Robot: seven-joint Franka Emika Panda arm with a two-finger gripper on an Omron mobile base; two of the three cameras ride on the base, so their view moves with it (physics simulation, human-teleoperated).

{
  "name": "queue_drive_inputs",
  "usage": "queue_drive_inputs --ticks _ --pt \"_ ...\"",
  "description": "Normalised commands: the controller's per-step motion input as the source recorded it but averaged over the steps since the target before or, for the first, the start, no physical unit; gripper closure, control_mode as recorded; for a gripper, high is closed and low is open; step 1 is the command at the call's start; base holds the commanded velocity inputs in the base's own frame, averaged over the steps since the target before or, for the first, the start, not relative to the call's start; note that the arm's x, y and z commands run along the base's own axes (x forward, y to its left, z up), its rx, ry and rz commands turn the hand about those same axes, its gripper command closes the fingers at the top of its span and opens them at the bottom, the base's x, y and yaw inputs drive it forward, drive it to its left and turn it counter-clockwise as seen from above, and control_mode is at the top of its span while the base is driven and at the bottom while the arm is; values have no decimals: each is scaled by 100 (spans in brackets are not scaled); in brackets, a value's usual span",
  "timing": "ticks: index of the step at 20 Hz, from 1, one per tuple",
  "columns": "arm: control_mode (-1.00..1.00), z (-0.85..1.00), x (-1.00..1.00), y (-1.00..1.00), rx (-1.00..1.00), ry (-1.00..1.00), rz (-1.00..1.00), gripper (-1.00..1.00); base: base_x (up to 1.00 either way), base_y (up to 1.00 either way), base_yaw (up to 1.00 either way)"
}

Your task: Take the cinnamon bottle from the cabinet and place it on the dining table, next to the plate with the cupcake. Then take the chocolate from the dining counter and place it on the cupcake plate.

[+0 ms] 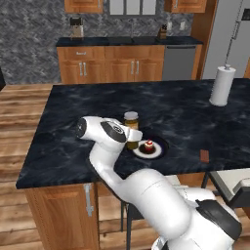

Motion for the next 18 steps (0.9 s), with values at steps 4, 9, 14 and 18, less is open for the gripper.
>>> queue_drive_inputs --ticks 4,9,14,18 --pt "-100 -71 50 -13 0 -2 16 100 0 0 0" --pt "-100 -74 41 0 5 -1 14 100 0 0 0" --pt "-100 -48 32 9 2 0 4 100 0 0 0" --pt "-100 -50 21 19 0 0 0 100 0 0 0"
